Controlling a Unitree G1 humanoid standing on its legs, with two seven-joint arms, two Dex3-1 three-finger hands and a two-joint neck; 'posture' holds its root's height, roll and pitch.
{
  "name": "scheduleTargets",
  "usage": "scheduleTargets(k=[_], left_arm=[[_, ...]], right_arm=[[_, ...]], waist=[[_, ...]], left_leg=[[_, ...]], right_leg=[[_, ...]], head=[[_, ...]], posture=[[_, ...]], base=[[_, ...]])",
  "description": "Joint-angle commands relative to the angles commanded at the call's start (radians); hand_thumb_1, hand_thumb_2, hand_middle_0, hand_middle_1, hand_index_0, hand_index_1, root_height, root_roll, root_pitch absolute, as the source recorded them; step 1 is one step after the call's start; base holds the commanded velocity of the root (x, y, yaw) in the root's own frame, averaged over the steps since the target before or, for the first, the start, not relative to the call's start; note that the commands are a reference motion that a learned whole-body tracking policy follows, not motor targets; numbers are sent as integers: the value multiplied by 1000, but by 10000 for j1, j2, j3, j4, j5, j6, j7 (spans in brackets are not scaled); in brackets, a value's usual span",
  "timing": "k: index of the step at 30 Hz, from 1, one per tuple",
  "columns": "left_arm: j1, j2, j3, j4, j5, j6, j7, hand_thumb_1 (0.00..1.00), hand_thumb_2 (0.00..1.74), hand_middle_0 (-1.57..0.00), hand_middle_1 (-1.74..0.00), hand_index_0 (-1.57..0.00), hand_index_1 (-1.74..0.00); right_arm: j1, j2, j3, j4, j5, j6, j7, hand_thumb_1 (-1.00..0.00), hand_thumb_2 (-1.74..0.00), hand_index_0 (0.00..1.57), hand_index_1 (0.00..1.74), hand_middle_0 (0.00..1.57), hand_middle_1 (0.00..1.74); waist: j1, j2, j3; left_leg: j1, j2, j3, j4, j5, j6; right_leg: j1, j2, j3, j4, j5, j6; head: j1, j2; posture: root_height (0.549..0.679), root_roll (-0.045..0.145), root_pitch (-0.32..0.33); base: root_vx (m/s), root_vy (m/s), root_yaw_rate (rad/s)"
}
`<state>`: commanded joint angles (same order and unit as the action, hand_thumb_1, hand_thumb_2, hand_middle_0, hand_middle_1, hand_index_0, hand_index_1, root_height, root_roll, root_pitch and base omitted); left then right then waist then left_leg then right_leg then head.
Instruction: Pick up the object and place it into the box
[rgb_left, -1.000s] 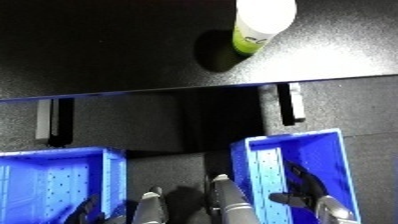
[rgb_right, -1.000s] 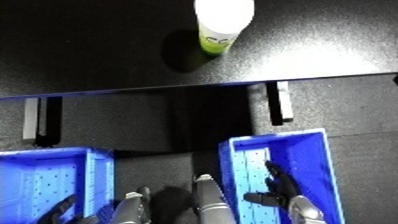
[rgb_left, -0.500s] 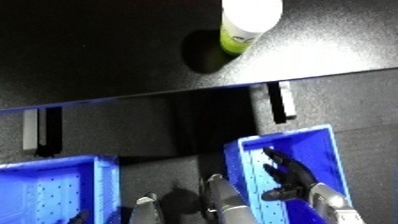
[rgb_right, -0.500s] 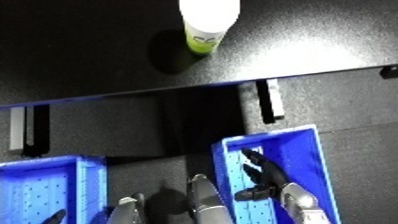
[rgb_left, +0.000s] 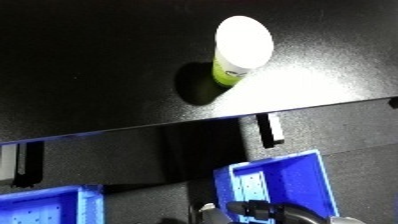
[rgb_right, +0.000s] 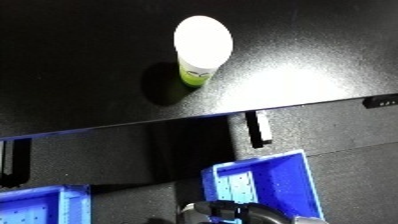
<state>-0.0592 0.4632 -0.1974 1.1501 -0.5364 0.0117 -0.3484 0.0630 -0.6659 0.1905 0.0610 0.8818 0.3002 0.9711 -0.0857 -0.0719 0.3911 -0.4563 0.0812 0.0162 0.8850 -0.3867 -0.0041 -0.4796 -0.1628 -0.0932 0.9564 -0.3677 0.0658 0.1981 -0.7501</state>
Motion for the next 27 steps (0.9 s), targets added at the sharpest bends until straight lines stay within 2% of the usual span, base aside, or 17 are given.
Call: scheduleTargets(k=[3,6,10,13,17,21,24,27], left_arm=[[13,-5,-69,165,-64,-128,-93,0,0,0,0,0,0],[-6,-68,-106,294,-87,-201,-140,0,0,0,0,0,0],[-25,-233,-12,535,-49,-312,-196,0,0,0,0,0,0],[-2,-373,99,664,2,-372,-231,0,0,0,0,0,0],[101,-512,226,672,69,-360,-282,0,0,0,0,0,0],[168,-599,256,598,111,-303,-328,0,0,0,0,0,0],[192,-659,267,509,148,-219,-320,0,0,0,0,0,0],[223,-736,246,356,179,-98,-245,0,0,0,0,0,0]], right_arm=[[-121,-70,-346,-971,1123,-395,358,0,0,0,0,0,0],[-367,135,-771,-1564,2326,-1196,287,0,0,0,0,0,0],[-841,674,-1577,-1917,4073,-2698,-671,0,0,0,0,0,0],[-1189,1168,-2348,-2016,4658,-3811,-1500,0,0,0,0,0,0],[-1554,1660,-3359,-2090,4721,-5270,-2582,0,0,0,0,0,0],[-1879,1842,-4107,-2157,4187,-6418,-3839,0,0,0,0,0,0],[-2063,1754,-4367,-2006,3303,-7034,-4903,0,0,0,0,0,0],[-2193,1510,-4381,-1741,1870,-7181,-6335,0,0,0,0,0,0]], waist=[[-37,8,-36],[-79,49,-60],[-191,150,-82],[-283,238,-81],[-377,353,-54],[-411,465,-2],[-431,520,41],[-444,560,92]], left_leg=[[-5,34,2,71,-45,-20],[-28,48,4,179,-113,-23],[-60,39,35,338,-222,22],[-104,18,88,463,-307,75],[-172,-20,164,637,-406,129],[-197,-67,236,713,-460,167],[-153,-81,279,722,-478,184],[-98,-92,310,744,-477,206]], right_leg=[[22,-10,-3,11,-43,2],[29,-7,9,48,-92,-2],[-10,10,43,166,-137,-1],[-57,27,64,257,-172,-9],[-135,44,94,372,-197,-25],[-201,67,130,428,-214,-61],[-195,72,157,421,-210,-87],[-180,79,196,415,-189,-117]], head=[[-46,-78],[-90,-131],[-264,-167],[-328,-133],[-292,-35],[-177,104],[-120,178],[-32,275]], posture=[[613,26,-39],[613,28,-40],[612,31,-41],[611,33,-42],[610,37,-44],[609,41,-45],[609,44,-48],[609,47,-54]], base=[[42,2,-27],[40,11,-18],[33,29,-29],[28,33,-43],[25,33,-25],[11,33,-11],[17,24,-2],[22,24,-13]])
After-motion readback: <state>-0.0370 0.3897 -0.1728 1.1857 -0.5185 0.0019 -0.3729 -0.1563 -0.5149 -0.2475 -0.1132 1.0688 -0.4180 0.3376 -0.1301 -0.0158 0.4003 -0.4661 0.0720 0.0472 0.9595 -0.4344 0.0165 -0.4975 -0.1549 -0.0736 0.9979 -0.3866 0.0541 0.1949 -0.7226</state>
